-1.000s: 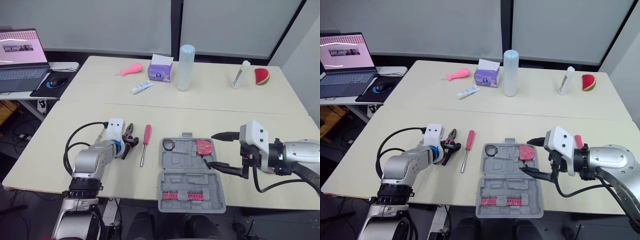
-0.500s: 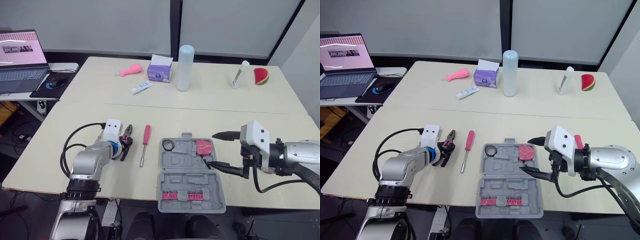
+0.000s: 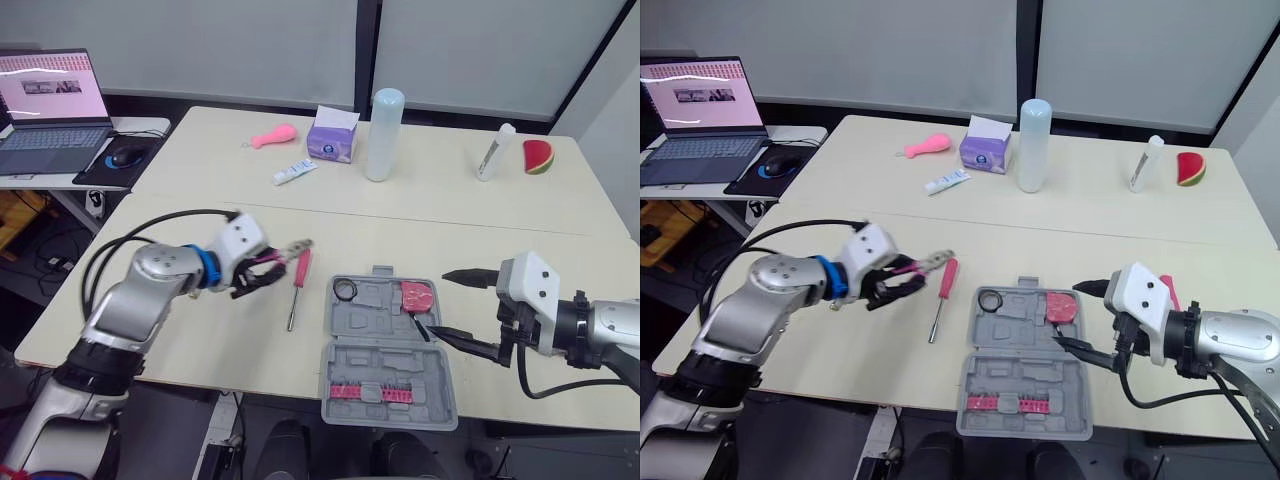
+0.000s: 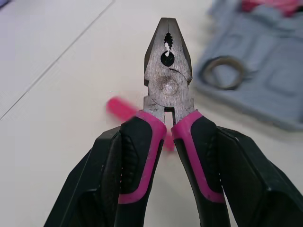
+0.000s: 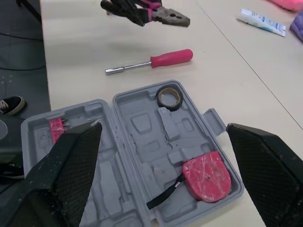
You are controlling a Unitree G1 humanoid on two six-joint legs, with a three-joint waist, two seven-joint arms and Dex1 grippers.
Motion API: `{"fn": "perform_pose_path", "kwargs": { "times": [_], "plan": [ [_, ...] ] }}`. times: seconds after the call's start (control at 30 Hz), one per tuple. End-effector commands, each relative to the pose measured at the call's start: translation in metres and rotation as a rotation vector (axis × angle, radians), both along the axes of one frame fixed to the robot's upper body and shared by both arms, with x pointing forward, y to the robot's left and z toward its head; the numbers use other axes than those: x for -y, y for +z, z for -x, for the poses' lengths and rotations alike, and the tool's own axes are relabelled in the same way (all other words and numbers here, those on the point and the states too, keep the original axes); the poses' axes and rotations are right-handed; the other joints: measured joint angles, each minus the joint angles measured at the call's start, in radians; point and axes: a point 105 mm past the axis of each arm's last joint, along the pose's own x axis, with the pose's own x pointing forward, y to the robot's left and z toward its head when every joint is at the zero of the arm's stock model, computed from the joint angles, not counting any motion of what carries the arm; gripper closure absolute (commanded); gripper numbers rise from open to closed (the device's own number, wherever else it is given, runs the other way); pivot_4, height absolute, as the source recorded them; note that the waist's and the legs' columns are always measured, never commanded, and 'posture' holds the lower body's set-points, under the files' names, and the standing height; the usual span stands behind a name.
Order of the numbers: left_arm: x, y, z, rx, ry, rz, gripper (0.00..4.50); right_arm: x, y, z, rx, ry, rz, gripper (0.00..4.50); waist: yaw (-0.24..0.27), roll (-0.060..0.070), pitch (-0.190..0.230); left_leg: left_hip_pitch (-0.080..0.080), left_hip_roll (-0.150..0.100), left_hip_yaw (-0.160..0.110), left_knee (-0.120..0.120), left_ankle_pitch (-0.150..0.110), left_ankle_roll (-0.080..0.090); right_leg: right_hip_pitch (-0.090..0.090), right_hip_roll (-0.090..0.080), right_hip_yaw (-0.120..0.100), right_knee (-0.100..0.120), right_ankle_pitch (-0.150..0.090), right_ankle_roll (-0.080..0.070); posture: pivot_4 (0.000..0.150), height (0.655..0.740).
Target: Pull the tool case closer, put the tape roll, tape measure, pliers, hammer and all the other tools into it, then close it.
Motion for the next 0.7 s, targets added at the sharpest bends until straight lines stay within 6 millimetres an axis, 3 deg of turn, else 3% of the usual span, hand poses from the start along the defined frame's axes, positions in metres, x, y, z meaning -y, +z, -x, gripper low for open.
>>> {"fn": "perform_pose_path", "kwargs": {
  "times": [0.03, 0.2, 0.33, 0.7],
  "plan": [
    [0.027, 0.005, 0.013, 0.007, -0.227, -0.075, 2.0, 0.001, 0.007, 0.013, 0.037, 0.014, 0.061, 0.0, -0.004, 0.0, 0.0, 0.0, 0.0, 0.0, 0.0, 0.0, 0.0, 0.0, 0.001, 0.0, 0.0, 0.0, 0.0, 0.15, 0.7002],
    [0.063, -0.003, 0.015, 0.007, -0.394, -0.122, 2.0, -0.005, 0.003, 0.027, 0.027, 0.011, 0.092, 0.0, -0.019, 0.001, 0.0, 0.0, 0.001, 0.001, -0.001, 0.0, 0.0, 0.0, 0.002, 0.001, 0.0, 0.0, 0.0, 0.15, 0.7002],
    [0.09, -0.003, 0.02, 0.033, -0.483, -0.141, 2.0, -0.017, -0.01, 0.024, 0.036, -0.005, 0.121, 0.0, -0.024, 0.0, 0.0, 0.0, 0.001, 0.001, 0.0, 0.0, 0.0, 0.0, 0.003, 0.002, 0.0, 0.0, 0.0, 0.15, 0.7002],
    [0.099, -0.003, 0.028, 0.032, -0.563, -0.161, 2.0, -0.05, -0.041, -0.025, 0.017, -0.016, 0.171, 0.0, -0.032, 0.001, 0.0, 0.0, 0.0, 0.0, 0.0, 0.0, 0.0, -0.001, 0.002, 0.004, 0.001, 0.0, 0.0, 0.15, 0.7002]
  ]
}}
